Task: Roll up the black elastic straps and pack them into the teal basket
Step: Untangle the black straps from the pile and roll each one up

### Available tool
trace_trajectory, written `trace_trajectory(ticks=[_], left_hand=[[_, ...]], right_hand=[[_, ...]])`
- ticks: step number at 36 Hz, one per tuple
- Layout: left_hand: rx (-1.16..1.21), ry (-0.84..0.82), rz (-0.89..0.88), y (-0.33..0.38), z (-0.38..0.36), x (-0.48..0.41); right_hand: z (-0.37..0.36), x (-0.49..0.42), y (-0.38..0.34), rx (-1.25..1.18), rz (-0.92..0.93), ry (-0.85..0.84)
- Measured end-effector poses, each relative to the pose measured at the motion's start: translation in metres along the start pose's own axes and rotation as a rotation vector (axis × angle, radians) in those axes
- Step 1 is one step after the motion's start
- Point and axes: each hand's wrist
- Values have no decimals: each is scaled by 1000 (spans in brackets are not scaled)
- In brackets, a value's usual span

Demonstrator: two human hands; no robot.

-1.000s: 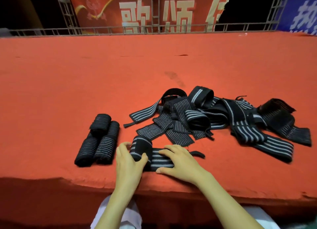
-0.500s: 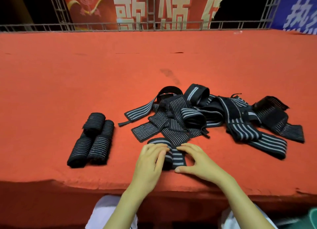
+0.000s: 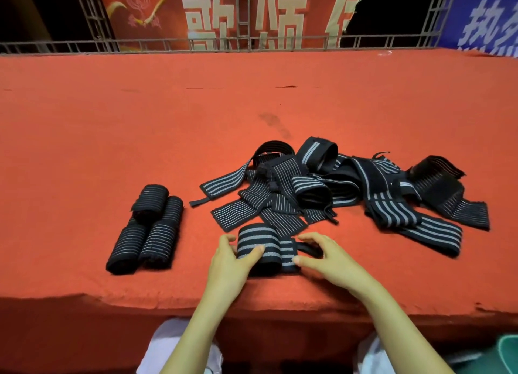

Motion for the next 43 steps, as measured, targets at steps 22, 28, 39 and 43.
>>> trace_trajectory(ticks=[22, 28, 39, 43], left_hand=[[29, -148, -481, 51, -71, 10], [155, -255, 1, 43, -73, 3], [404, -269, -354, 50, -84, 6], [341, -339, -409, 41, -93, 7]], right_hand=[[58, 7, 10, -317, -217, 47], [55, 12, 9, -448, -252, -25], [64, 21, 27, -552, 99, 62], [53, 22, 46, -458, 100, 18]])
Point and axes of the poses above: each hand's wrist, its own x-axis away from the middle knuckle, its own z-axis out of the back of the hand, y = z × x, and after that the axes turned 7 degrees about -z, right-handed
